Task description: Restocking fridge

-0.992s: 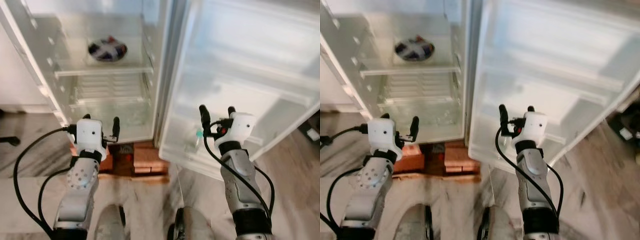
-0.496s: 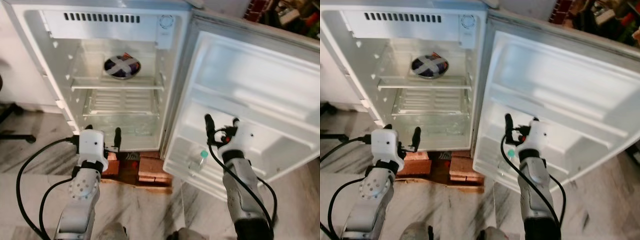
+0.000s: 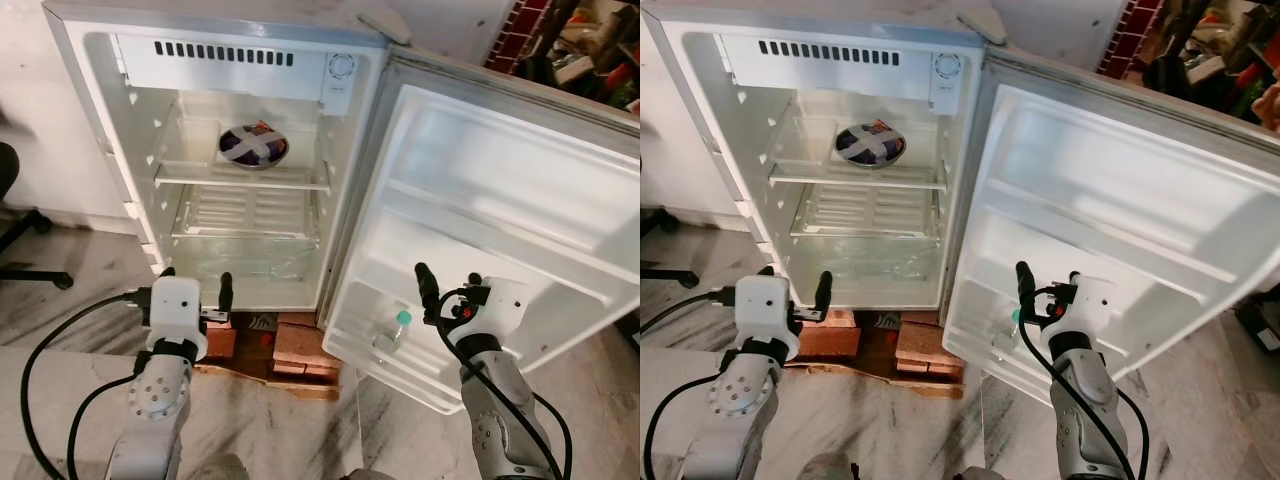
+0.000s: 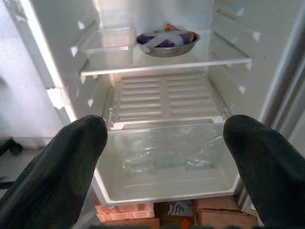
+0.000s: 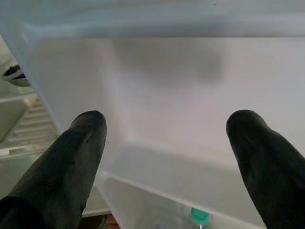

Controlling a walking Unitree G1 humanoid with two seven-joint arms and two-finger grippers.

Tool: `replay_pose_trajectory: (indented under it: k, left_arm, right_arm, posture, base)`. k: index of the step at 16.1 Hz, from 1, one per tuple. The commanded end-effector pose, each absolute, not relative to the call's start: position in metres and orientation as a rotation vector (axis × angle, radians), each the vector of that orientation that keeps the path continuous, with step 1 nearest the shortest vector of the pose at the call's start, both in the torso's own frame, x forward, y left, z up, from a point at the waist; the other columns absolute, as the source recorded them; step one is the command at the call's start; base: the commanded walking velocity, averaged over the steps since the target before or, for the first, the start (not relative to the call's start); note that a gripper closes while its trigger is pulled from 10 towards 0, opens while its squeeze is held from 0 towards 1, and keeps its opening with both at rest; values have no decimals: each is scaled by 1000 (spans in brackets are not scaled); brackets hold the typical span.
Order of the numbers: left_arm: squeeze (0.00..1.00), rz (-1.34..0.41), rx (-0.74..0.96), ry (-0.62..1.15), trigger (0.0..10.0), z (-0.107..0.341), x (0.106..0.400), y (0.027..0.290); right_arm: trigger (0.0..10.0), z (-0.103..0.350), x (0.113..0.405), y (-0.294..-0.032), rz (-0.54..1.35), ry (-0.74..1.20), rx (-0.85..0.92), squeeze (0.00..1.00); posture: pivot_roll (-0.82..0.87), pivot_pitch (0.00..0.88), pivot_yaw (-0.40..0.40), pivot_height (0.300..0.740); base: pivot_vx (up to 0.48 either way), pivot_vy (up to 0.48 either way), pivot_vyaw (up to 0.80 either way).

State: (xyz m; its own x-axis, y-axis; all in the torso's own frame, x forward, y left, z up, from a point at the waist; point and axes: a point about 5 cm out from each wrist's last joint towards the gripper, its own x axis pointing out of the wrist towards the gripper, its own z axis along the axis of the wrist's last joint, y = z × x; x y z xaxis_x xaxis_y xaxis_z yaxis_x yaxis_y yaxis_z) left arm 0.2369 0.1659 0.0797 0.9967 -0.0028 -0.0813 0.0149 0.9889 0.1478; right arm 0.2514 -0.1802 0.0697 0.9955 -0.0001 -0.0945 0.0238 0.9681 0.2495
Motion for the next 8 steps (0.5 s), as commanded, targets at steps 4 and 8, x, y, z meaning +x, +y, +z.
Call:
replay_pose_trajectory:
  k: [4, 8]
  left_arm:
    - [0, -7, 161, 87, 10000, 81, 240, 166]
    - [0, -2, 170, 85, 10000, 82, 242, 166]
  right_arm:
    - [10000, 82, 257, -189, -44, 45, 240, 0]
    - [10000, 97, 268, -190, -77, 1, 279, 0]
  posture:
    - [150, 0, -87, 740]
    - [151, 3, -88, 740]
  base:
    - [-273, 0, 0]
    - [-269, 0, 0]
